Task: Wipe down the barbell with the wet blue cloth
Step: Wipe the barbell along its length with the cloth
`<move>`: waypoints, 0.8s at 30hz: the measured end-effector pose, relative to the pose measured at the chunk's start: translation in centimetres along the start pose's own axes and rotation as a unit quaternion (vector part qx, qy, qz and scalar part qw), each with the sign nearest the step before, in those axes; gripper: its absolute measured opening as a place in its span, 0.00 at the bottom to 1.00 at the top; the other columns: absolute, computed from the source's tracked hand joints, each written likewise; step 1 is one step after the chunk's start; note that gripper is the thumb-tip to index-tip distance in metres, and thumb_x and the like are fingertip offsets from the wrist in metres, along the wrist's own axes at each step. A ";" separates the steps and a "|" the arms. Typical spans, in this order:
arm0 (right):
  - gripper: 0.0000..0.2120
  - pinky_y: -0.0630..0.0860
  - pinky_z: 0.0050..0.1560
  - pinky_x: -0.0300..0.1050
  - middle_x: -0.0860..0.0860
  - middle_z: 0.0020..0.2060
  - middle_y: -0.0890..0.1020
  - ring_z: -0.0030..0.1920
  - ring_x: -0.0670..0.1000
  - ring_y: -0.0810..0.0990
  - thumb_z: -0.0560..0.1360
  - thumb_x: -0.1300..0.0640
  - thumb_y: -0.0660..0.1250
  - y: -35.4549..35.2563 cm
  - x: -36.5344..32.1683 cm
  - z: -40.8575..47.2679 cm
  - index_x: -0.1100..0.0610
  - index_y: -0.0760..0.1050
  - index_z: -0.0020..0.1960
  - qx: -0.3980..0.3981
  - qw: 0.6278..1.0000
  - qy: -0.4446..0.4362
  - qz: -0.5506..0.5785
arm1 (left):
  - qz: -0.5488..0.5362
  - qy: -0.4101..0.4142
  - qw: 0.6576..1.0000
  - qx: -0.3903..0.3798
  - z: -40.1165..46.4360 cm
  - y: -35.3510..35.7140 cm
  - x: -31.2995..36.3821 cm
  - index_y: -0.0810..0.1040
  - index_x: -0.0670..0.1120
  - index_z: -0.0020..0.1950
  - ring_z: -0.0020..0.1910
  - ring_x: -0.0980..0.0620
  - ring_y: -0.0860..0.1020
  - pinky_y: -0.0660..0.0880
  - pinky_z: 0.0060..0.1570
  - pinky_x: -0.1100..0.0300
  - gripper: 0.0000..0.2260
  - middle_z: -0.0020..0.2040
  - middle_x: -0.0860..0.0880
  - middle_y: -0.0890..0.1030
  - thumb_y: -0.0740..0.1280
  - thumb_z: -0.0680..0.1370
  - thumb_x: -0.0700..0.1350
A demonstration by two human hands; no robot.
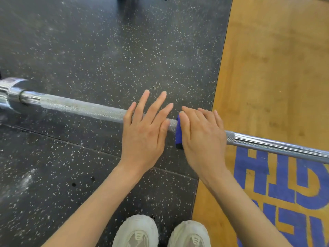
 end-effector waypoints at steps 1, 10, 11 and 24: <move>0.25 0.60 0.75 0.56 0.50 0.64 0.81 0.69 0.57 0.74 0.86 0.47 0.47 0.0 -0.1 -0.2 0.56 0.77 0.68 0.005 1.000 0.003 -0.002 | 0.003 -0.001 1.000 -0.001 0.1 0.0 -0.1 0.74 0.50 0.74 0.81 0.45 0.58 0.48 0.78 0.52 0.25 0.79 0.52 0.67 0.43 0.87 0.52; 0.24 0.57 0.77 0.61 0.52 0.70 0.77 0.74 0.57 0.70 0.86 0.47 0.48 0.4 -0.3 1.4 0.56 0.74 0.72 0.039 0.998 -0.031 -0.034 | 0.002 -0.011 1.000 -0.012 2.5 0.4 -0.5 0.80 0.47 0.65 0.76 0.44 0.68 0.59 0.72 0.48 0.21 0.71 0.50 0.77 0.49 0.86 0.49; 0.23 0.58 0.77 0.61 0.52 0.70 0.77 0.74 0.57 0.70 0.86 0.48 0.48 0.4 -0.4 1.6 0.56 0.74 0.72 0.044 0.998 -0.021 -0.028 | 0.001 -0.010 1.000 -0.016 2.8 0.4 -0.6 0.80 0.47 0.64 0.75 0.45 0.69 0.59 0.72 0.49 0.21 0.70 0.50 0.78 0.49 0.85 0.49; 0.24 0.52 0.79 0.62 0.53 0.79 0.64 0.80 0.57 0.56 0.86 0.51 0.53 1.4 0.5 0.1 0.58 0.62 0.79 0.057 0.993 -0.080 -0.069 | 0.001 0.027 0.998 -0.062 5.6 0.5 -1.3 0.70 0.48 0.77 0.79 0.47 0.63 0.50 0.77 0.51 0.24 0.77 0.51 0.70 0.46 0.86 0.51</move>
Point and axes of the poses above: each hand's wrist, its own z-axis towards the middle knuckle, its own y-axis out of the palm, x = y × z, the point moved 6 cm from there along z, towards the middle knuckle
